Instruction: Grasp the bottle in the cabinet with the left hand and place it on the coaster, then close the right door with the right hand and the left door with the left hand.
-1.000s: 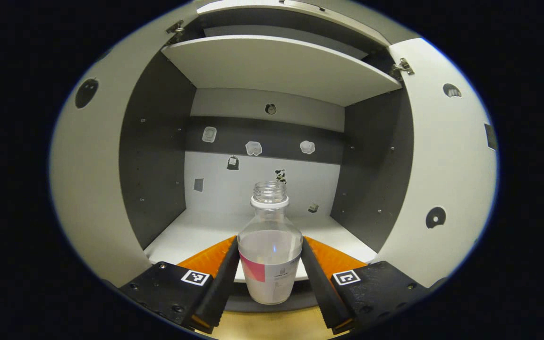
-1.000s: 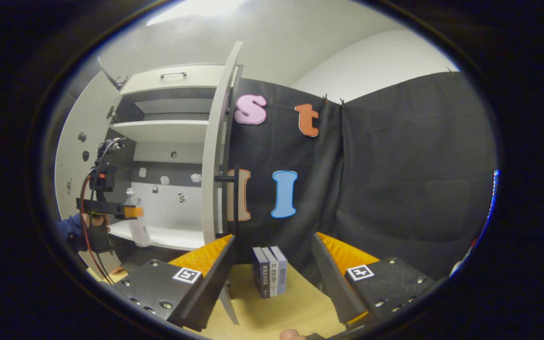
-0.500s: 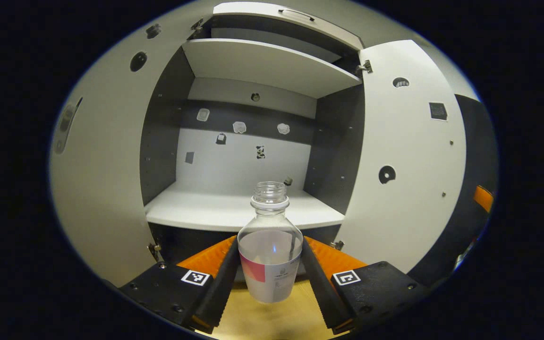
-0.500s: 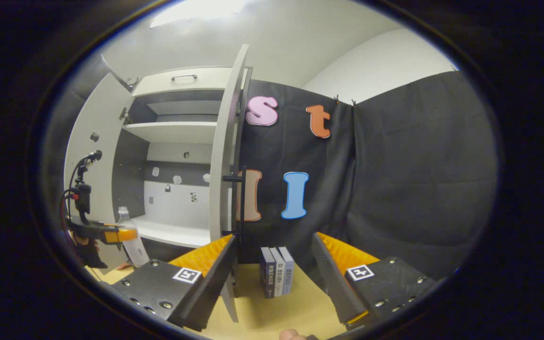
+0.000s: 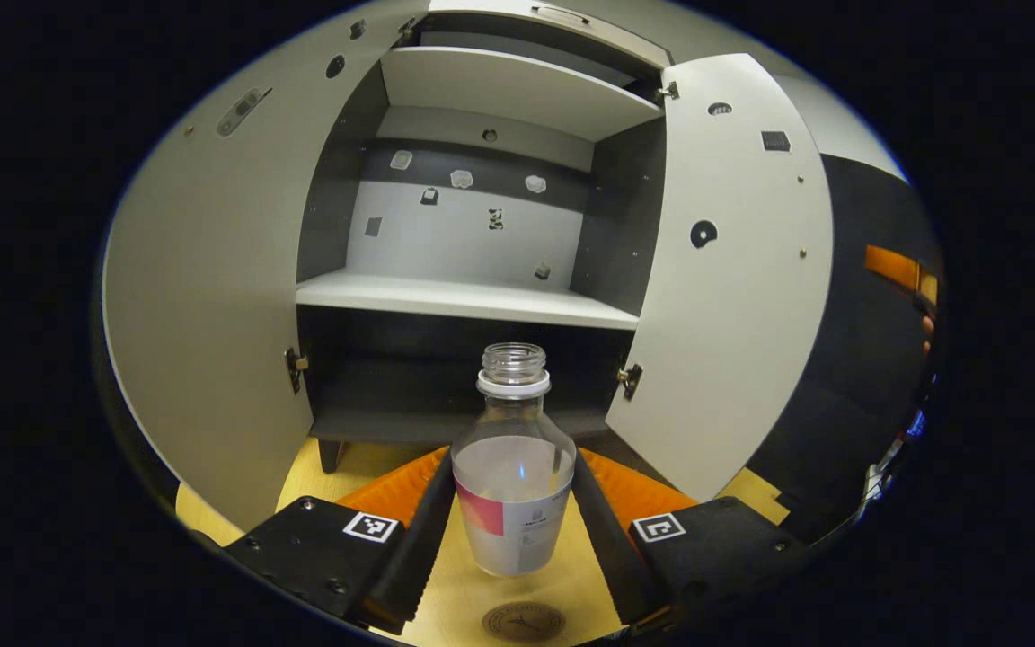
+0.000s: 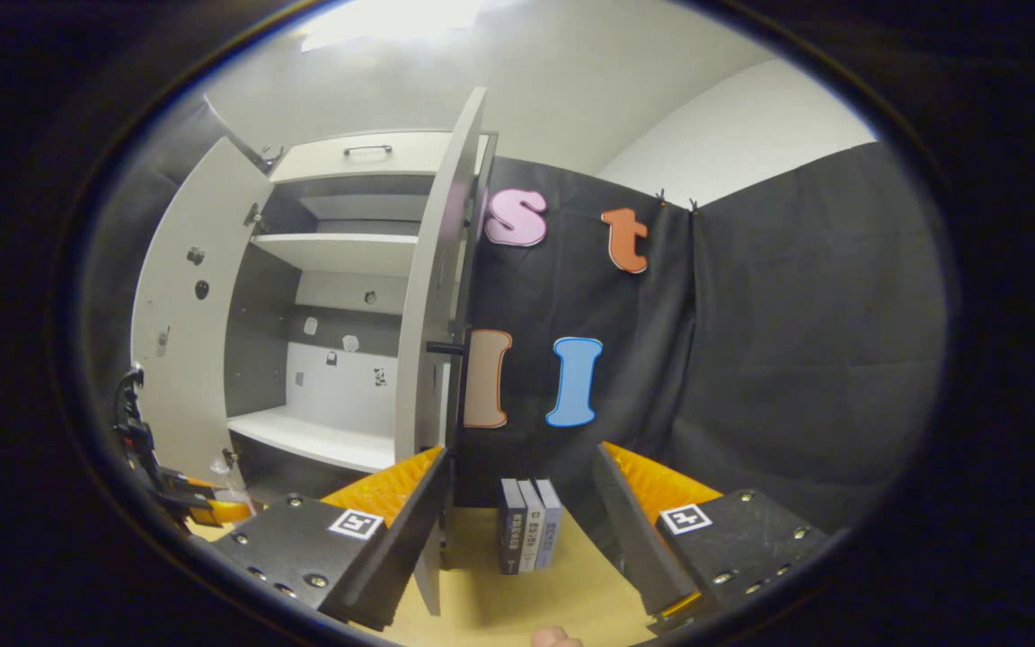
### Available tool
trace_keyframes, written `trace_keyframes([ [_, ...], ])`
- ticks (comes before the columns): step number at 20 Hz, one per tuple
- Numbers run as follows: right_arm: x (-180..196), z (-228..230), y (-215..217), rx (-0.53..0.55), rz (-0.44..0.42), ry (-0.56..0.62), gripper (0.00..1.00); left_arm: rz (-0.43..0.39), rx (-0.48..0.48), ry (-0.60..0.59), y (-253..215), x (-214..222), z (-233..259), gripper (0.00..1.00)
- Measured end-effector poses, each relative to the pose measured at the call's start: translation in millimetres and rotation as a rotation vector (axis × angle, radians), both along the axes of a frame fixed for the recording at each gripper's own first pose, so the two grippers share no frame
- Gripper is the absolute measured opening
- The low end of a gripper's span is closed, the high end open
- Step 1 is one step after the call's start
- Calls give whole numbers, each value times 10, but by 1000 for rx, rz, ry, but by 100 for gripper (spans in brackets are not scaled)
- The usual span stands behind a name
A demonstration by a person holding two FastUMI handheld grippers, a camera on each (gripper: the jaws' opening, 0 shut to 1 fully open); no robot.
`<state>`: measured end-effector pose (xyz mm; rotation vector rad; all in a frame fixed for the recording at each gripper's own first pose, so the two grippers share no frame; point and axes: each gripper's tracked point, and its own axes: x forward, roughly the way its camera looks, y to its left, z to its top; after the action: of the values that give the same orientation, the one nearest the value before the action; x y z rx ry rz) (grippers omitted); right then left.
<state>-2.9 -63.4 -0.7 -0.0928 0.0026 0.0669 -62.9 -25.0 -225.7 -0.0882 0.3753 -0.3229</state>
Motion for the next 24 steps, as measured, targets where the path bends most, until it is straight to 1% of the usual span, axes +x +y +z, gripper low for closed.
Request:
trace_keyframes([
  [2,27,-10,-1,-1,10,-1,96,8,-1,51,20,-154,-243,80],
  [5,75,-26,24,4,28,3,96,37,-37,125,45,-348,-565,80],
  [10,151,-48,40,-13,47,0,96,101,-83,216,91,-519,-940,81],
  [14,160,-90,0,-14,49,5,96,130,-90,163,83,-498,-1019,81],
  [18,173,-141,-50,-13,47,19,96,147,-74,188,61,-565,-1223,81],
  [22,201,-164,-76,-21,50,23,96,141,-27,203,24,-635,-1366,81],
  [23,209,-169,-72,-23,53,26,96,139,-18,200,21,-662,-1371,81],
  [24,222,-184,-67,-24,57,29,96,140,-16,172,17,-608,-1342,82],
])
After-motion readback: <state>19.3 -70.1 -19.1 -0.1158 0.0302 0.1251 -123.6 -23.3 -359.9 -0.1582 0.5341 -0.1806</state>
